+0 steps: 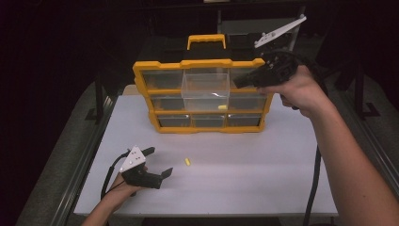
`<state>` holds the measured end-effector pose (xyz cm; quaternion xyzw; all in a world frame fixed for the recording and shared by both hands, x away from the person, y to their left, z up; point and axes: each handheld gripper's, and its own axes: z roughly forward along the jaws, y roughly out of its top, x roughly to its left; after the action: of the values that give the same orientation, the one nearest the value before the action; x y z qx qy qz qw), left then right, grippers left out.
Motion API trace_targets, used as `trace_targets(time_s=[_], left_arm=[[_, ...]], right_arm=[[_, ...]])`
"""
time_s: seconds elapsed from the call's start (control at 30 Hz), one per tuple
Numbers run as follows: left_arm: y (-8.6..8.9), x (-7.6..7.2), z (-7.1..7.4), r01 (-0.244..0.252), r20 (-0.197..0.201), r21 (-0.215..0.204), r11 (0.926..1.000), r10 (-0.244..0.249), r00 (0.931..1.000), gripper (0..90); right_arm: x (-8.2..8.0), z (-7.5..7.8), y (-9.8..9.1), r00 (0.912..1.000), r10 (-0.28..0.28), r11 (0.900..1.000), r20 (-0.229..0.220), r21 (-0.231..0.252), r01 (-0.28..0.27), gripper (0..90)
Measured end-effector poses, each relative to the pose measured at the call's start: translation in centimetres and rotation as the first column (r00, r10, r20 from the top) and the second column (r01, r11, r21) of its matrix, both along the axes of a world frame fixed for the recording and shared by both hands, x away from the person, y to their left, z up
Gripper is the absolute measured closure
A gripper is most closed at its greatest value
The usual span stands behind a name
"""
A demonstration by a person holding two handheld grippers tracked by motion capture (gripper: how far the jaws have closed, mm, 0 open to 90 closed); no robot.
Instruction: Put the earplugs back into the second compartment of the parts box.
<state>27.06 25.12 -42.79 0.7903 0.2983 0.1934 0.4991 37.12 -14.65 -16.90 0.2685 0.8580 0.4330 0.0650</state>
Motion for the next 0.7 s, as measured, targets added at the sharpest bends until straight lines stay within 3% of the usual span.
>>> trace_targets(time_s=[0.7], left_arm=[[0.0,0.0,0.0,-0.002,0.002,-0.001,1.0000,0.002,1.0000,0.0]], right_arm=[[-0.6,-5.9,-0.4,0.9998,-0.011,0.9995,-0.018,-0.030,0.011,86.7]])
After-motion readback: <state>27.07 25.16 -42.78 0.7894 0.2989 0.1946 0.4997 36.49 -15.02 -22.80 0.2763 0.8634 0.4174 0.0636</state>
